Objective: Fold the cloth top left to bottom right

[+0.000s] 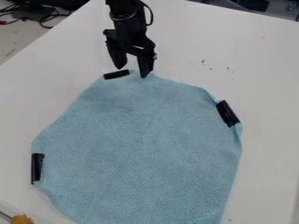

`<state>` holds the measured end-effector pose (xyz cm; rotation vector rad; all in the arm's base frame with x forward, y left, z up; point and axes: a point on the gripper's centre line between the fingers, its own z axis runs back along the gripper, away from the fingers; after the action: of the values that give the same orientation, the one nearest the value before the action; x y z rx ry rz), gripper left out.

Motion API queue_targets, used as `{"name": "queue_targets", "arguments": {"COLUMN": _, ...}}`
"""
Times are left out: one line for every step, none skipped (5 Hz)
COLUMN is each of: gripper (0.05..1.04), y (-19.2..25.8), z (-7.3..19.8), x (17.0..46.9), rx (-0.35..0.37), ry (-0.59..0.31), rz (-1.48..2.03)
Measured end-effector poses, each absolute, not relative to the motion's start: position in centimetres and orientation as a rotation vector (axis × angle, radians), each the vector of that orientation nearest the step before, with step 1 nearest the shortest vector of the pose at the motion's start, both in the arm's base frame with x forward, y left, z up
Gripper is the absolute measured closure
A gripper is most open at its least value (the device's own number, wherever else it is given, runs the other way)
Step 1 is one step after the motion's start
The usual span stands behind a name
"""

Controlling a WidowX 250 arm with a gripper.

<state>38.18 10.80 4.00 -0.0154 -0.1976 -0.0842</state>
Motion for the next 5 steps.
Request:
{"name": "queue_targets", "arguments": {"gripper": 0.083, "y": 12.9, "z": 2.5, "x": 40.0, "rx": -0.021, "ry": -0.214, "rz": -0.114}}
{"name": "queue_targets", "arguments": {"gripper": 0.083, "y": 13.9, "z": 1.9, "x": 40.7, "rx": -0.006, "ry": -0.205, "rz": -0.131}}
{"name": "queue_targets", "arguments": {"gripper": 0.138, "y": 14.7, "z": 2.1, "x": 40.8, "rx": -0.001, "ry": -0.188, "rz": -0.142}}
{"name": "queue_targets", "arguments": {"gripper": 0.424, "y": 15.1, "z": 2.0, "x": 40.7, "rx": 0.007, "ry": -0.176, "rz": -0.144}}
{"name": "queue_targets", "arguments": {"gripper": 0.726, "y": 14.8, "z": 1.7, "x": 40.7, "rx": -0.018, "ry": -0.157, "rz": -0.163}}
